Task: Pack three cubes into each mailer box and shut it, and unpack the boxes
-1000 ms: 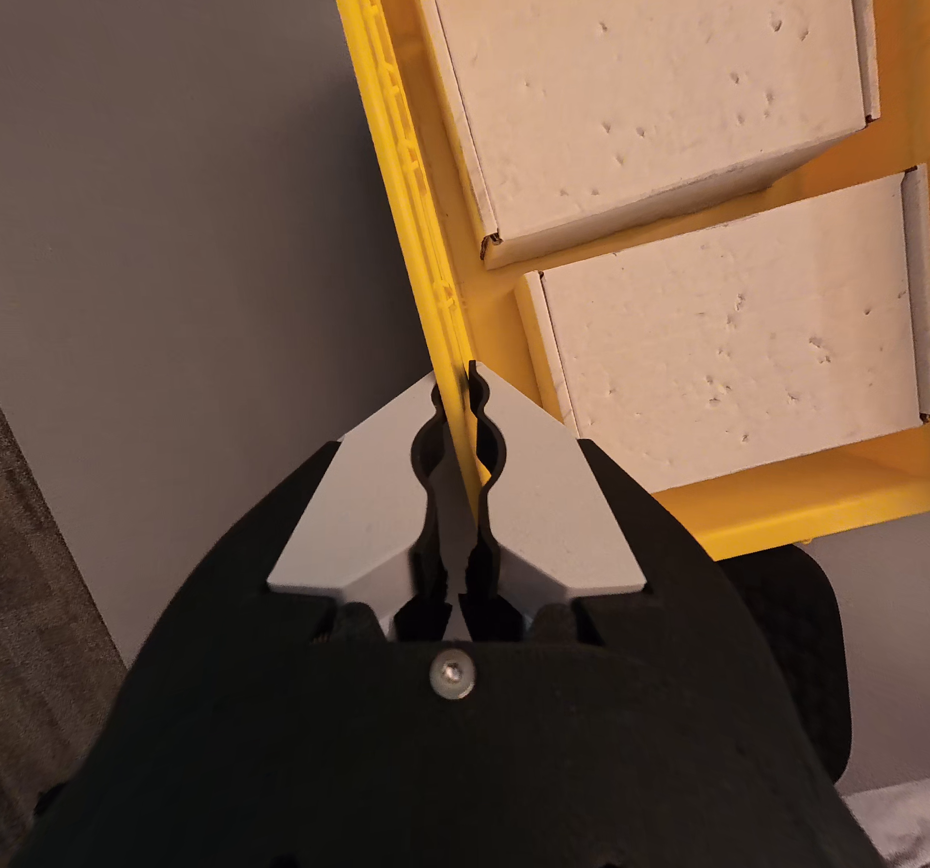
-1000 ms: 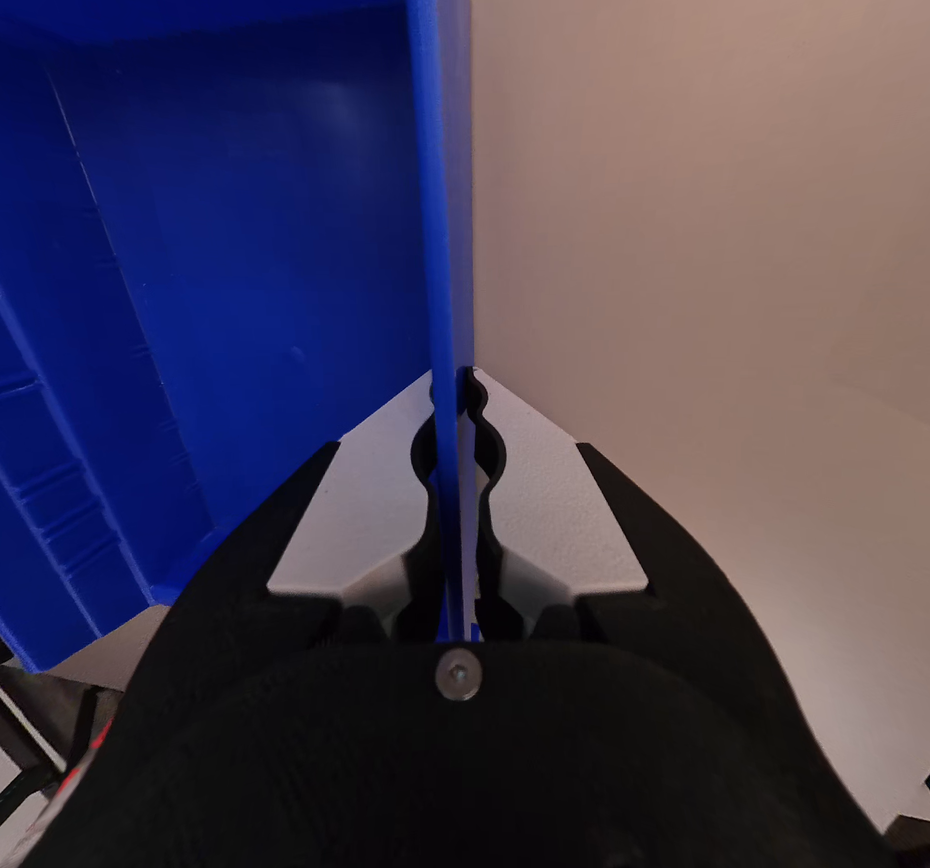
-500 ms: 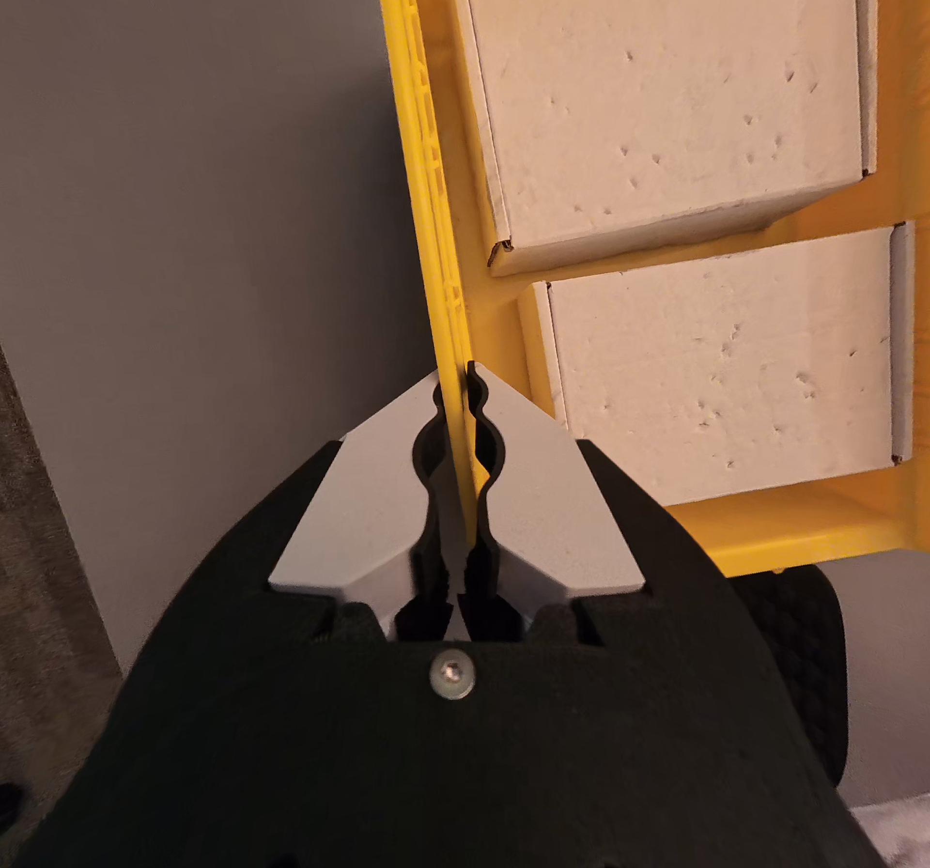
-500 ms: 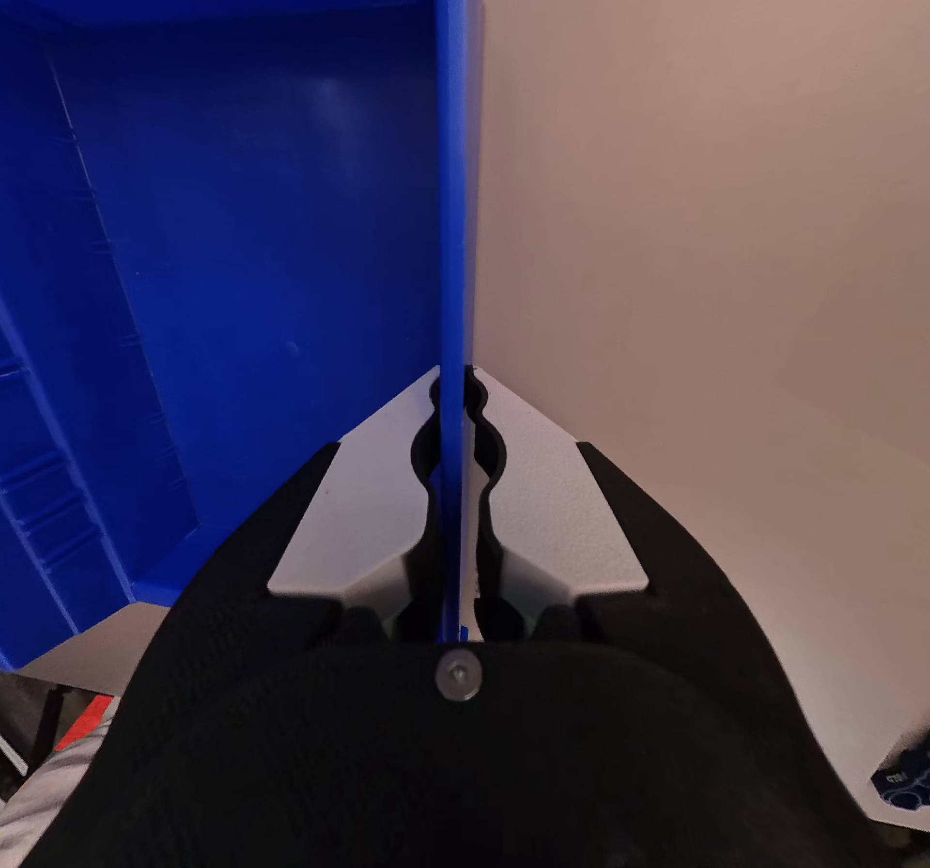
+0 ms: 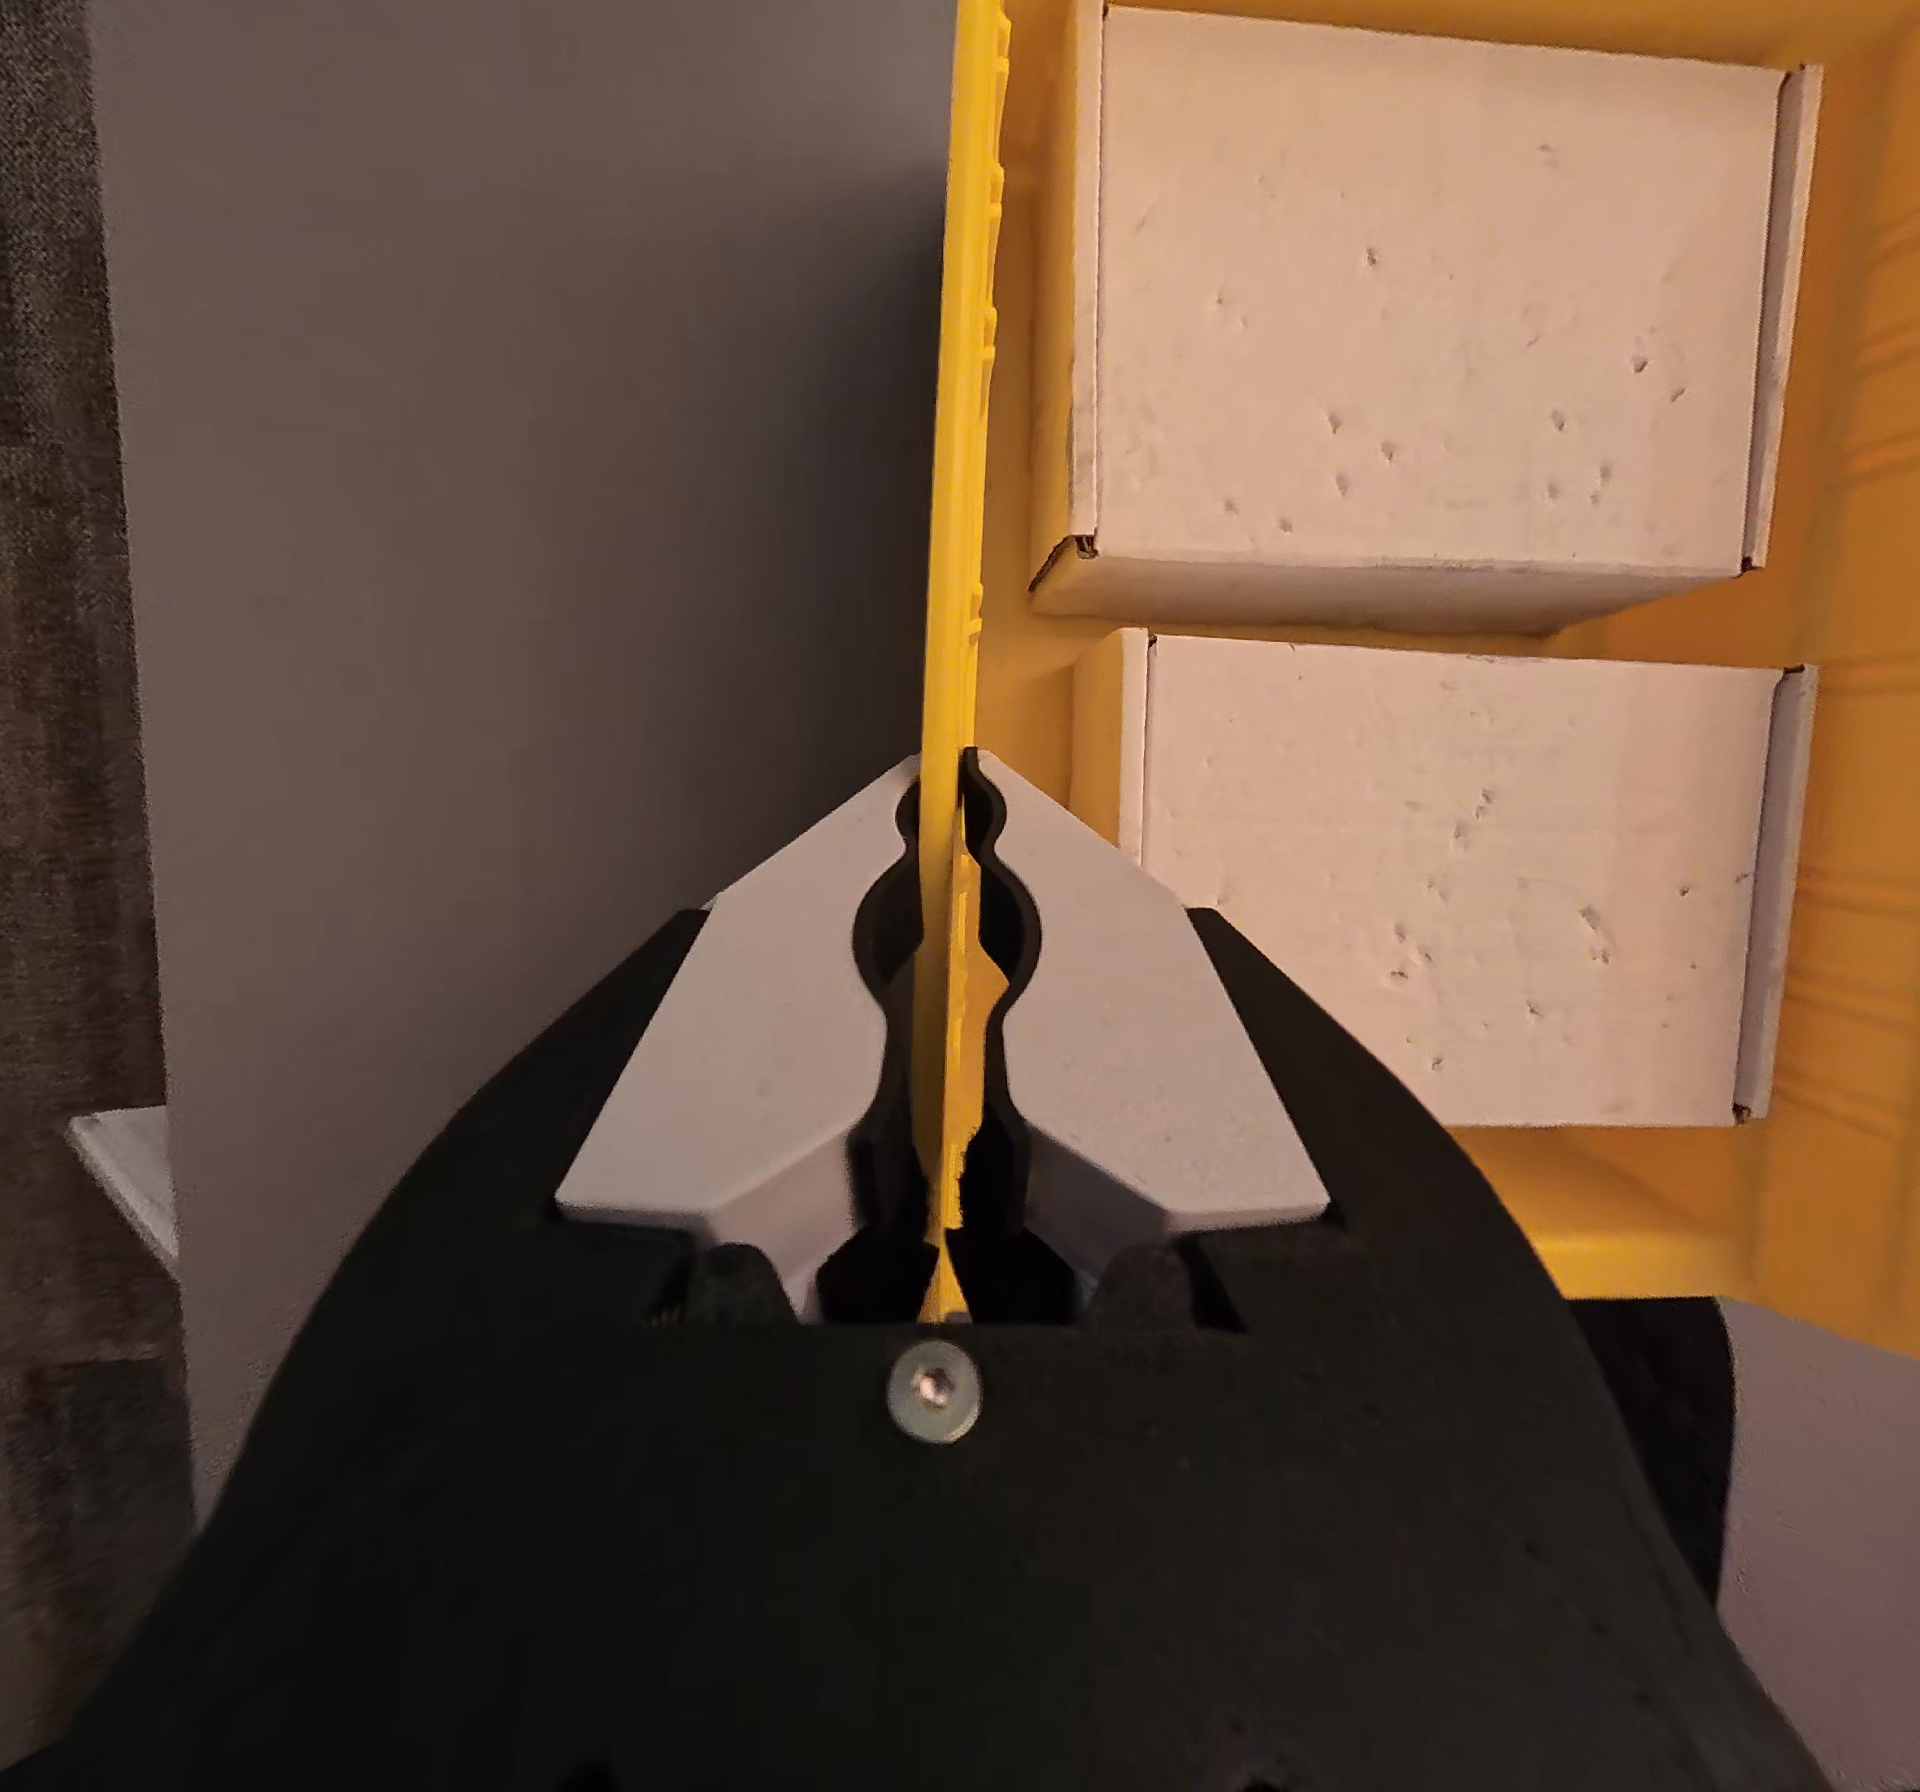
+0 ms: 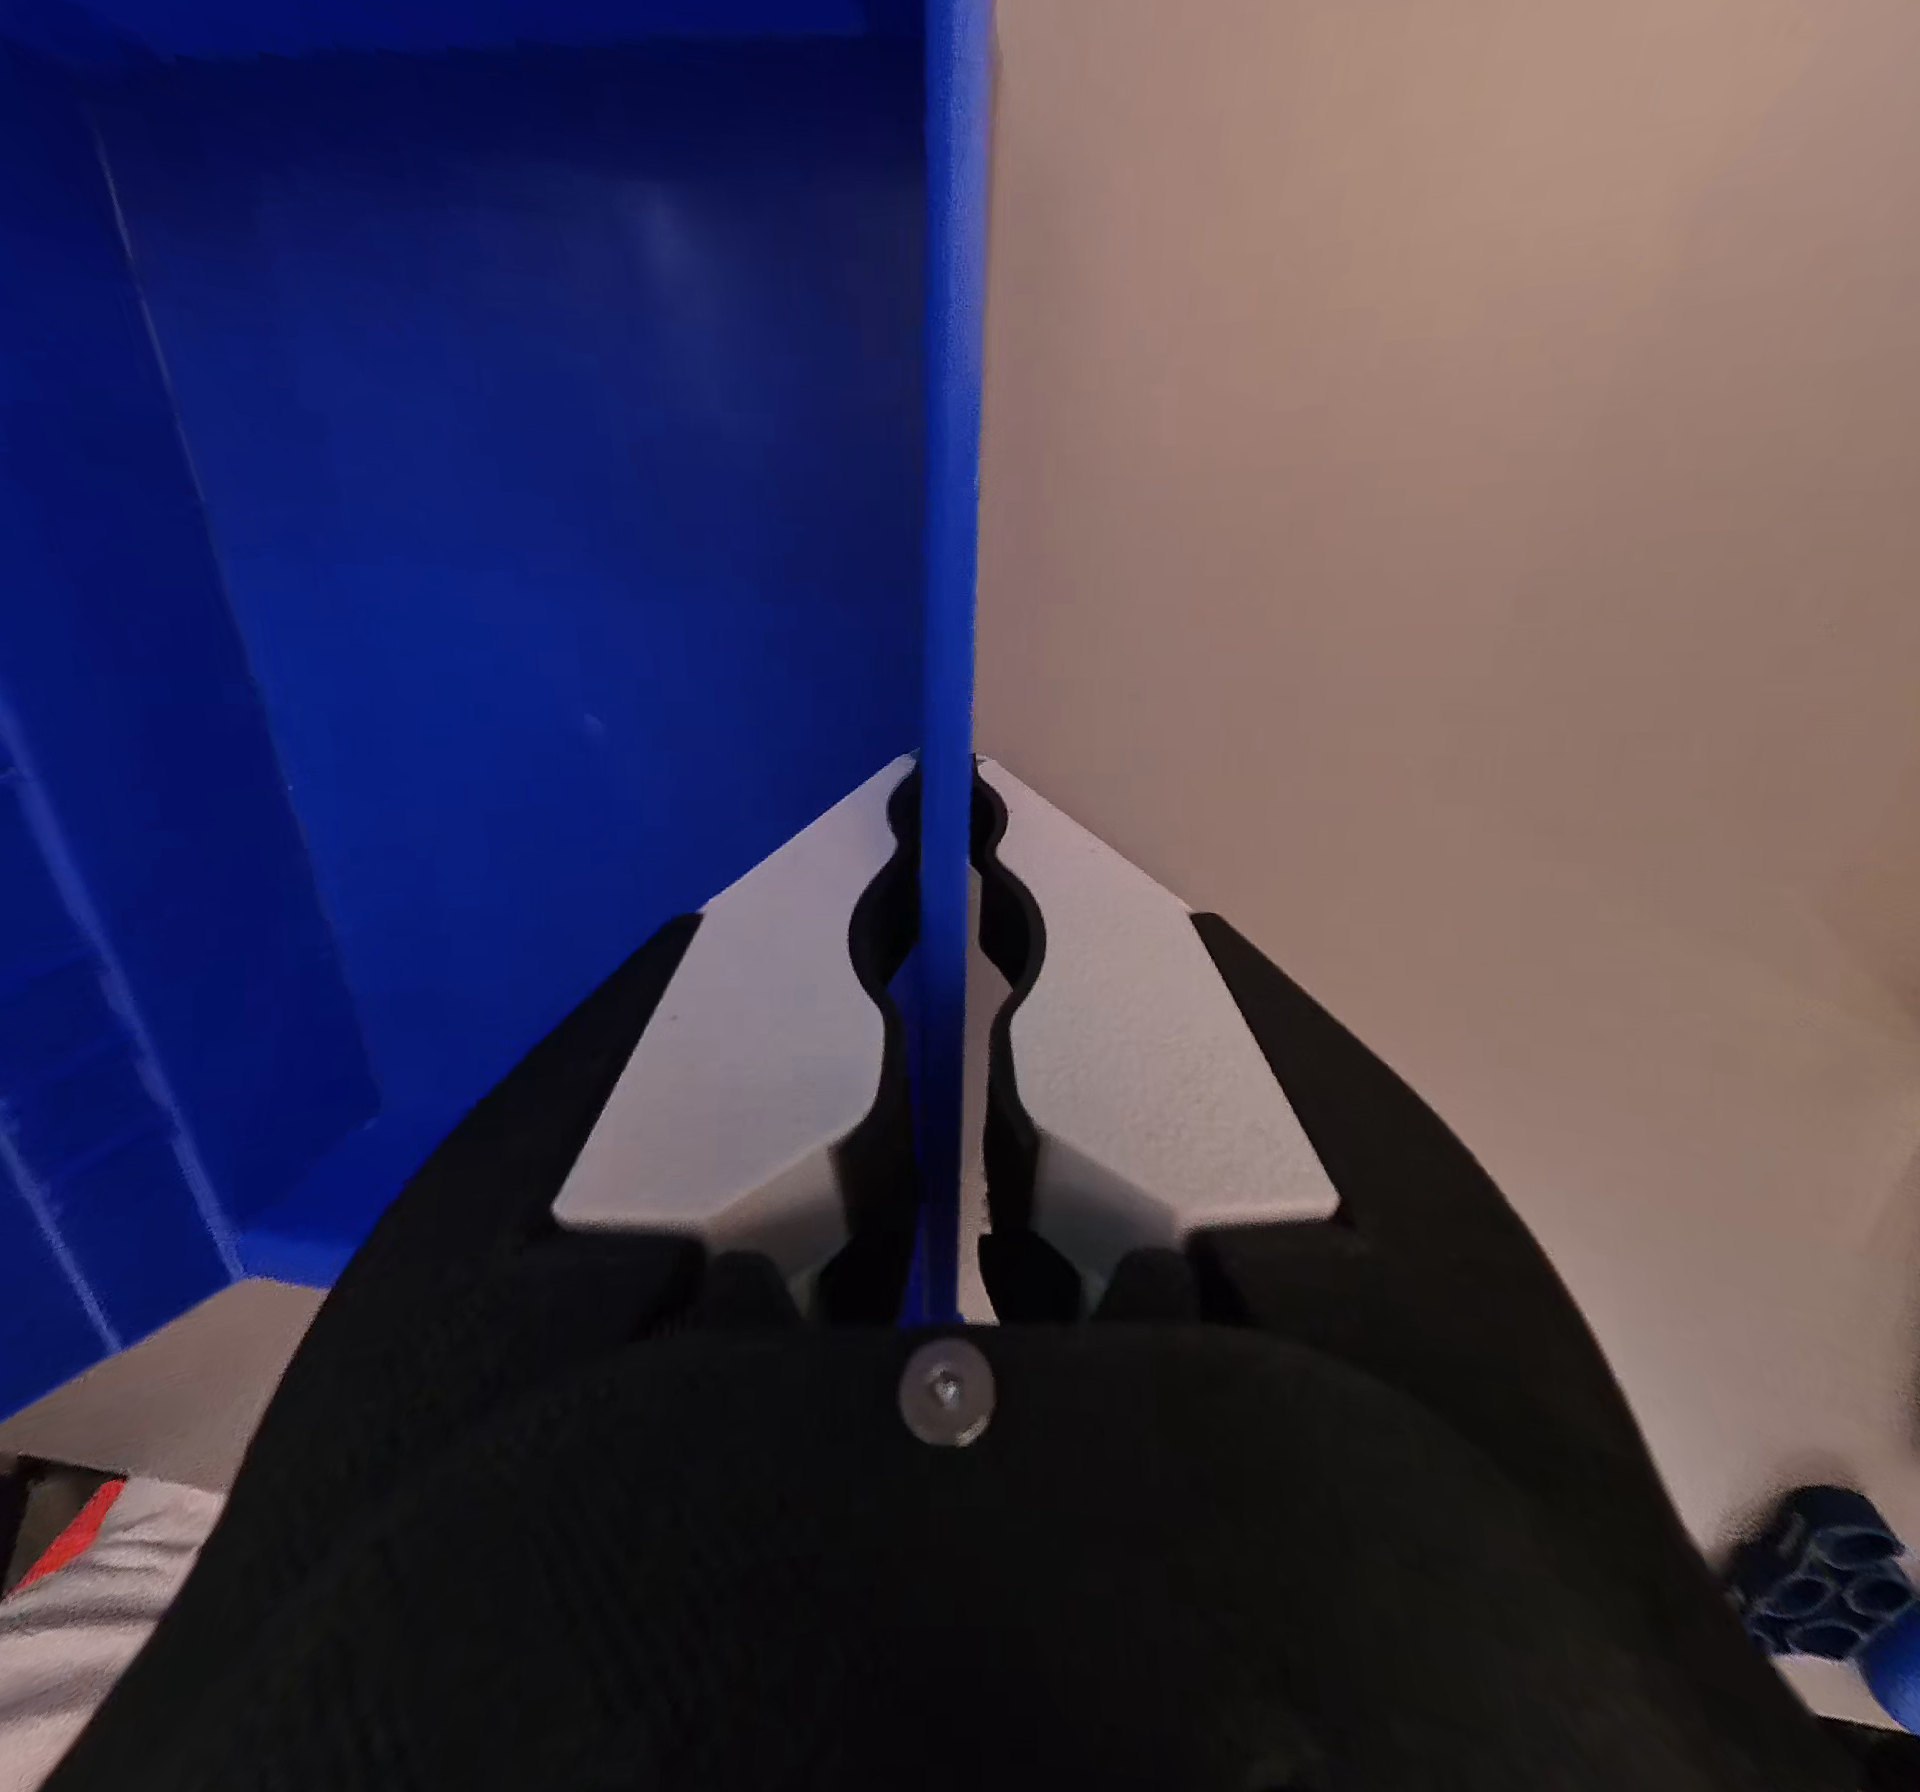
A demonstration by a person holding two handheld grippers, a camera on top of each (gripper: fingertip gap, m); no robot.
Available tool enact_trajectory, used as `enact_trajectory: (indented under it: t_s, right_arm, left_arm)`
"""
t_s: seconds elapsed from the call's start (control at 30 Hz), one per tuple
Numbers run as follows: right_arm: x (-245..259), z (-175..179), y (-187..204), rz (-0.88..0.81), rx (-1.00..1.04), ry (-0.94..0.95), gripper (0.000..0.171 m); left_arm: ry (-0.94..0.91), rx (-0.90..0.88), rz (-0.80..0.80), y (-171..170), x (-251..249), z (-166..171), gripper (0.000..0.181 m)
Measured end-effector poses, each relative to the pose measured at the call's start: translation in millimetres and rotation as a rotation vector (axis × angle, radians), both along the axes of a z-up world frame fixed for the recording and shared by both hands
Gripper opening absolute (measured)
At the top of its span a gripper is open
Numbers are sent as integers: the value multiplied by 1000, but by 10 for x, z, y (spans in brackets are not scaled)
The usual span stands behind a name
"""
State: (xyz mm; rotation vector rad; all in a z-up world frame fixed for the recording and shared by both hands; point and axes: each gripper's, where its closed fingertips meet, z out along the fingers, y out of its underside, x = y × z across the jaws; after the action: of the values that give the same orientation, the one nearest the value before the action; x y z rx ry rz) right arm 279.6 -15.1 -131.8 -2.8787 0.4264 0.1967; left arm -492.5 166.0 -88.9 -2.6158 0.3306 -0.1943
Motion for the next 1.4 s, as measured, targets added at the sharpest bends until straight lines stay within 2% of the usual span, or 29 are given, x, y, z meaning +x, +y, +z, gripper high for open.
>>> enact_trajectory:
  t_s: [0.3,0.53,0.8,1.03,1.13,1.23,1.33,1.4]
  right_arm:
    - [31,7,102,-56,76,63,4]
    - [33,10,-43,-107,87,63,4]
    - [12,12,33,-168,47,84,4]
    - [53,8,-74,-195,62,75,4]
    - [46,8,-71,-177,36,45,4]
    - [41,5,-78,-168,49,56,3]
    - [54,9,-92,-170,65,52,8]
    - [145,76,-112,-150,80,-44,24]
  left_arm:
    - [-30,20,78,-32,-80,3,1]
    - [-43,3,115,33,-70,3,2]
    - [-115,-13,148,120,-51,5,2]
    - [-142,15,182,41,-101,7,2]
    - [-90,0,164,46,-92,5,2]
    - [-122,0,144,49,-89,7,2]
    - [-116,21,100,18,-92,30,2]
    - [-43,95,104,-28,-149,180,9]
